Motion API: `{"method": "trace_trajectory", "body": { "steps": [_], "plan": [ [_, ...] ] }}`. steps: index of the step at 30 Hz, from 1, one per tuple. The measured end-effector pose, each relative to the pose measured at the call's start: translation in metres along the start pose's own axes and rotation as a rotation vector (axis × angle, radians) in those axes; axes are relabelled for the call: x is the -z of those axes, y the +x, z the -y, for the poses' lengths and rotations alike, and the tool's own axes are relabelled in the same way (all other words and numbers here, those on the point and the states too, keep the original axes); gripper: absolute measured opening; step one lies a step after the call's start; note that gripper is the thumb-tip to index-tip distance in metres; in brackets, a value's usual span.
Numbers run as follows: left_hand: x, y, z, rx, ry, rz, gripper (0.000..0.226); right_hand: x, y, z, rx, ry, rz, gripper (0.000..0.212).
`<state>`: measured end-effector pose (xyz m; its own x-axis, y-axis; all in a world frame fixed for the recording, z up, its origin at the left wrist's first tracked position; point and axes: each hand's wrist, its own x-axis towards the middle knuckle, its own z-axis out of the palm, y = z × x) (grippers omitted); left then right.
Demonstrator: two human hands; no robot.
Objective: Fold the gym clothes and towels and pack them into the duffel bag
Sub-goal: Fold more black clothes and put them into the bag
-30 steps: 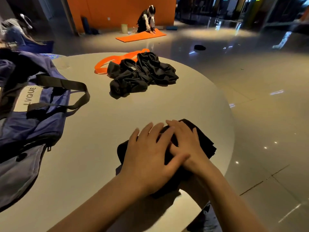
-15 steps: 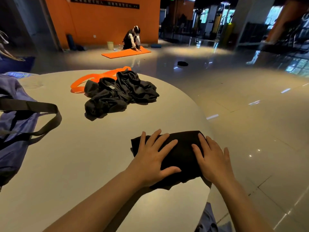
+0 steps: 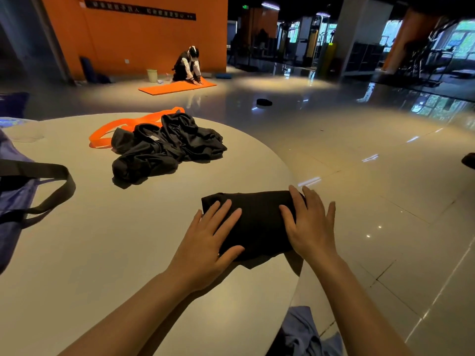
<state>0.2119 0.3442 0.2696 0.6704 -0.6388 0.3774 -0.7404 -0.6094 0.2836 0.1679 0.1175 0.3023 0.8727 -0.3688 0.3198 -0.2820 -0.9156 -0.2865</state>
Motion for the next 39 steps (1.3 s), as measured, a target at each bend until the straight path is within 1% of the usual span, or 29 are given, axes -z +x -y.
{"method": "trace_trajectory", "body": {
  "steps": [1, 3, 5, 8, 11, 15, 17, 21, 24, 26, 28, 30, 33, 36, 39],
  "plan": [
    [0.004, -0.007, 0.001, 0.000, -0.021, -0.060, 0.062, 0.004, -0.004, 0.011, 0.046, 0.039, -0.043, 0.057],
    [0.009, -0.019, 0.003, -0.013, 0.001, -0.148, 0.055, 0.010, -0.012, 0.035, 0.133, 0.109, -0.076, 0.060],
    [0.016, -0.030, 0.006, -0.008, 0.033, -0.173, 0.052, 0.012, -0.020, 0.059, 0.214, 0.130, -0.065, 0.058],
    [0.031, -0.050, 0.015, 0.048, 0.067, -0.203, 0.053, 0.004, -0.036, 0.092, 0.314, 0.145, -0.033, 0.055],
    [0.050, -0.077, 0.035, 0.080, 0.196, -0.221, 0.054, -0.015, -0.054, 0.128, 0.423, 0.112, 0.048, 0.058],
    [0.077, -0.123, 0.062, 0.180, 0.350, -0.201, 0.055, -0.046, -0.083, 0.180, 0.622, 0.008, 0.177, 0.054],
    [0.094, -0.148, 0.072, 0.240, 0.380, -0.210, 0.052, -0.056, -0.100, 0.206, 0.731, 0.036, 0.231, 0.054],
    [0.125, -0.204, 0.087, 0.263, 0.512, -0.187, 0.048, -0.065, -0.124, 0.258, 0.894, 0.127, 0.324, 0.050],
    [0.148, -0.241, 0.102, 0.374, 0.595, -0.202, 0.049, -0.077, -0.129, 0.298, 0.942, 0.250, 0.406, 0.048],
    [0.159, -0.259, 0.113, 0.547, 0.604, -0.188, 0.055, -0.089, -0.126, 0.325, 0.965, 0.257, 0.384, 0.050],
    [0.164, -0.267, 0.122, 0.762, 0.559, -0.156, 0.062, -0.097, -0.120, 0.350, 0.986, 0.257, 0.379, 0.054],
    [0.159, -0.269, 0.130, 0.894, 0.527, -0.140, 0.065, -0.103, -0.114, 0.369, 1.016, 0.255, 0.390, 0.059],
    [0.153, -0.267, 0.137, 0.917, 0.549, -0.107, 0.064, -0.108, -0.108, 0.380, 1.047, 0.272, 0.429, 0.055],
    [0.154, -0.267, 0.136, 0.922, 0.573, -0.095, 0.063, -0.111, -0.106, 0.379, 1.029, 0.261, 0.484, 0.052],
    [0.154, -0.267, 0.130, 0.915, 0.577, -0.072, 0.065, -0.111, -0.107, 0.375, 1.015, 0.248, 0.492, 0.052]
  ]
}}
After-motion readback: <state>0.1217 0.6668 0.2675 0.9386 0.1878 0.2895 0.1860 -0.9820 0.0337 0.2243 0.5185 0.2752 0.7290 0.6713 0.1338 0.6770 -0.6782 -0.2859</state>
